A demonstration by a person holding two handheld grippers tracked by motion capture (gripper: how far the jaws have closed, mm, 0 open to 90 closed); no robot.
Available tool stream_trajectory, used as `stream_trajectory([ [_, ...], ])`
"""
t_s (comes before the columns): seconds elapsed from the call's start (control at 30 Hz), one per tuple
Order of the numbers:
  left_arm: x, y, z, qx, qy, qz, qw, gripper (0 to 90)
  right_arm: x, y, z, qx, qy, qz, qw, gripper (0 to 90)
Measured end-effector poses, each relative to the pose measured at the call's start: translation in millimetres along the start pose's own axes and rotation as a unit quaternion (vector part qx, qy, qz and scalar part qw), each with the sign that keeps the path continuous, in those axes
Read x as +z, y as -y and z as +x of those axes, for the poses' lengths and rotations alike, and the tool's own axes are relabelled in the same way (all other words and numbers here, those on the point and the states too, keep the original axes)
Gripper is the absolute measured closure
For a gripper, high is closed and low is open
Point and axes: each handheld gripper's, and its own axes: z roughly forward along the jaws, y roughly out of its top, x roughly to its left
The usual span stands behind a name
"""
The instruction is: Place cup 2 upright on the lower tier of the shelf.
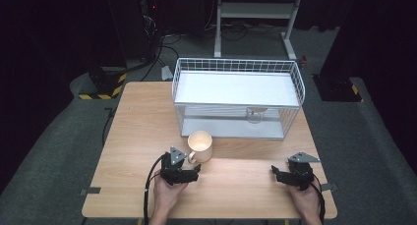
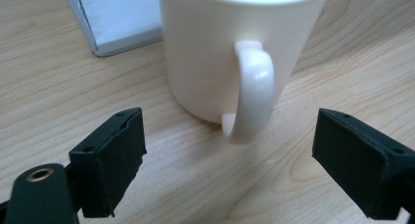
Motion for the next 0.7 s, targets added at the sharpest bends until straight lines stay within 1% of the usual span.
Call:
stream_trajectory([
  [0.17, 6.1, -5.2, 0.1, -0.009, 0.000, -0.003, 1.0000, 12.2, 0.4, 0.0, -0.1, 0.000, 0.003, 0.002, 1.0000, 20.3],
  [0.23, 10.7, -8.9, -1.4, -0.007, -0.001, -0.002, 1.0000, 12.0, 0.6, -0.1, -0.2, 0.001, 0.004, 0.003, 1.0000, 18.9],
  [0.4, 15.1, -15.4, -5.1, 0.000, -0.005, -0.004, 1.0000, 12.1, 0.8, -0.2, -0.3, 0.002, 0.006, 0.004, 1.0000, 18.0],
  [0.47, 16.7, -16.9, -4.7, -0.003, -0.005, -0.007, 1.0000, 12.1, 0.9, -0.2, -0.3, 0.003, 0.006, 0.004, 1.0000, 17.8],
  [0.5, 18.2, -17.9, -4.6, -0.004, -0.007, -0.005, 1.0000, 12.1, 1.0, -0.2, -0.4, 0.002, 0.007, 0.004, 1.0000, 17.7],
  [0.7, 22.6, -23.2, -5.4, -0.003, -0.007, -0.007, 0.9999, 12.0, 0.9, -0.3, -0.2, 0.004, 0.007, 0.005, 1.0000, 17.4],
])
